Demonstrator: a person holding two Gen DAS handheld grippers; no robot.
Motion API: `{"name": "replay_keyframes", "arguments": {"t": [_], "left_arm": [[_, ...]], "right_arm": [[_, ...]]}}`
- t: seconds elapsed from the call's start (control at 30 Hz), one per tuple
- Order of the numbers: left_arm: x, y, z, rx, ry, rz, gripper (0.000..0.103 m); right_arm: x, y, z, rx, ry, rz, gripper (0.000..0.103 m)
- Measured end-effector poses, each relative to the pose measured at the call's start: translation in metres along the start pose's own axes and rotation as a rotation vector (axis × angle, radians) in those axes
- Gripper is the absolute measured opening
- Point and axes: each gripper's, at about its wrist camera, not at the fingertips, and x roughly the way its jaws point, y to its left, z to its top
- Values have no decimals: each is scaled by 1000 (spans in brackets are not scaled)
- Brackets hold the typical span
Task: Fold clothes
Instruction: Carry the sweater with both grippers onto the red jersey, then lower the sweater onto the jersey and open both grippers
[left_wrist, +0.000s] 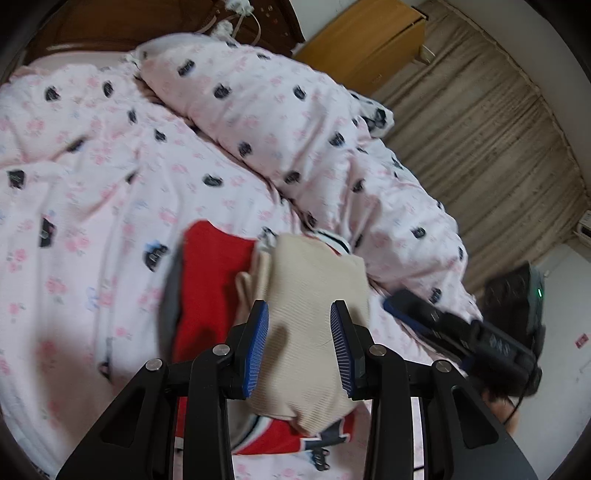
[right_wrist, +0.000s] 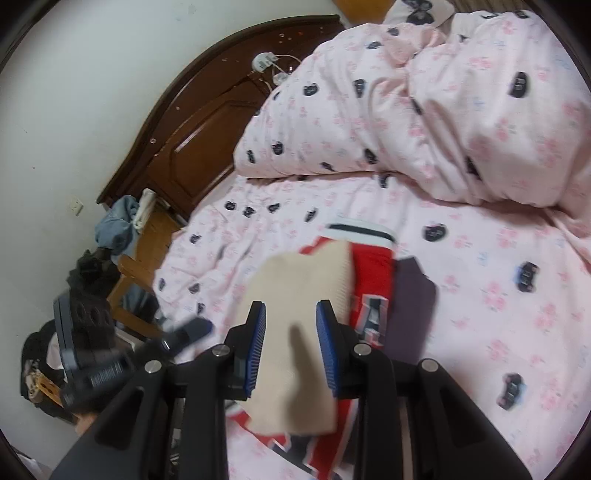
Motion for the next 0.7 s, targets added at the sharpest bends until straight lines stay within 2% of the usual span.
{"name": "replay_keyframes", "arguments": {"t": [0.13,0.33,0.43,0.5,0.6,0.67,0.7], "left_arm": [[13,1,-5,-6,40,23,31],[34,7,-12,12,85,132,31],[43,11,-15,-1,116,118,31],[42,8,-16,11,107,117,31],[30,-2,-16,57,61,124,36],[21,-8,-16,83,24,122,42],[16,-11,-16,98,7,121,43]], "right_arm": [[23,2,8,31,21,48,30],[50,-15,5,53,70,-29,28],[53,-19,2,53,80,-36,29],[50,-16,0,44,78,-25,30],[37,-2,-4,-17,51,-52,43],[26,9,-11,-54,36,-75,60],[20,15,-14,-70,30,-86,63]]}}
